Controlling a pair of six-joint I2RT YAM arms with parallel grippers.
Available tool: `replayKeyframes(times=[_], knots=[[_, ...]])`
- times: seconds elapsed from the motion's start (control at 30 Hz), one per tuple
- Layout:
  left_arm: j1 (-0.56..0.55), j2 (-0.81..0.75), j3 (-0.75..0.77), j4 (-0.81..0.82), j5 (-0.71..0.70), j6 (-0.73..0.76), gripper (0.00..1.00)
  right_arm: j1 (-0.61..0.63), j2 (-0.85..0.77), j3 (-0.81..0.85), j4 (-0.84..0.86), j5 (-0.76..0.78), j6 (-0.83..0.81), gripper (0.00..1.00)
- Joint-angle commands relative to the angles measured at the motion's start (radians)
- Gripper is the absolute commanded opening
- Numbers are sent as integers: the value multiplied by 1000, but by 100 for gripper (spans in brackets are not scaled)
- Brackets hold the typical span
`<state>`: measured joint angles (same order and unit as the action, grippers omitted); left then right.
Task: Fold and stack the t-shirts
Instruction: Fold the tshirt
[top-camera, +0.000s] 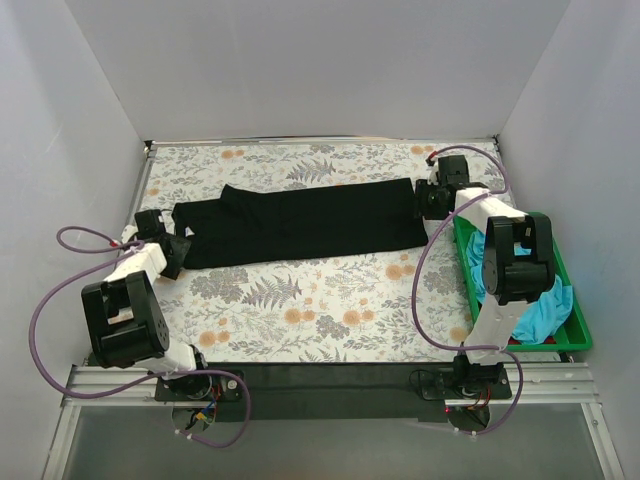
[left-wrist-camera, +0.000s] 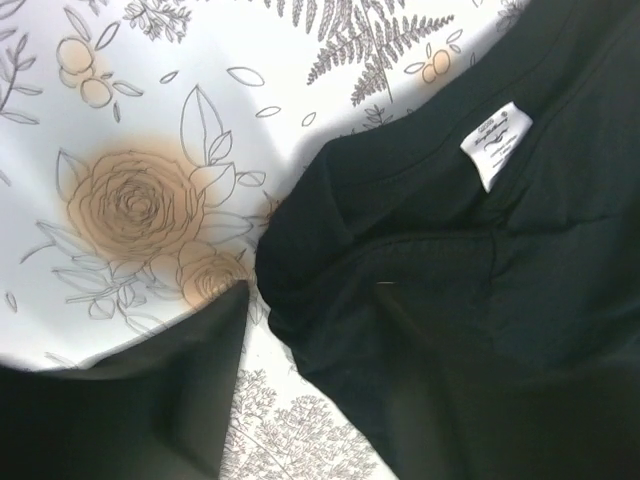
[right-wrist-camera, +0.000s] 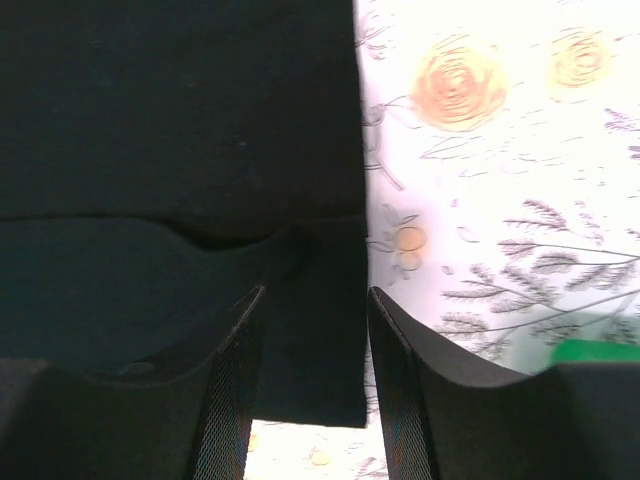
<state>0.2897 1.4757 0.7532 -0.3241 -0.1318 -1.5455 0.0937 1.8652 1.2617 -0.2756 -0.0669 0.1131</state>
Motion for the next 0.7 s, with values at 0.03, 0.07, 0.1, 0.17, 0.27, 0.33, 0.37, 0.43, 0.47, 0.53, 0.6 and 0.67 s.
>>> replayKeyframes(times=[0.03, 0.07, 0.1, 0.17, 0.27, 0.33, 0.37, 0.43, 0.47, 0.53, 0.6, 0.67], knots=[[-4, -93, 70, -82, -35, -27, 62, 17, -67, -31, 33, -79, 56, 43], [-10, -103, 81, -98, -45, -28, 64, 18, -77, -54, 36, -82, 68, 44], [-29, -112, 99, -134, -73, -33, 66, 21, -84, -67, 38, -91, 79, 44], [-55, -143, 116, -168, -97, -41, 68, 21, -109, -100, 44, -105, 100, 44], [-115, -169, 136, -228, -130, -53, 68, 23, -136, -142, 56, -123, 123, 44], [-171, -169, 136, -227, -155, -60, 66, 24, -141, -157, 62, -139, 132, 44], [-191, -154, 132, -205, -166, -62, 64, 23, -141, -163, 67, -146, 135, 44], [-224, -124, 121, -176, -148, -64, 61, 23, -132, -182, 72, -157, 142, 44], [-228, -94, 115, -146, -146, -70, 56, 24, -129, -188, 75, -154, 142, 44], [-228, -49, 106, -122, -155, -77, 51, 21, -117, -206, 79, -129, 140, 43], [-228, 23, 112, -112, -176, -79, 46, 18, -113, -234, 78, -102, 140, 41], [-224, 69, 117, -104, -218, -79, 43, 11, -115, -257, 69, -70, 138, 40]])
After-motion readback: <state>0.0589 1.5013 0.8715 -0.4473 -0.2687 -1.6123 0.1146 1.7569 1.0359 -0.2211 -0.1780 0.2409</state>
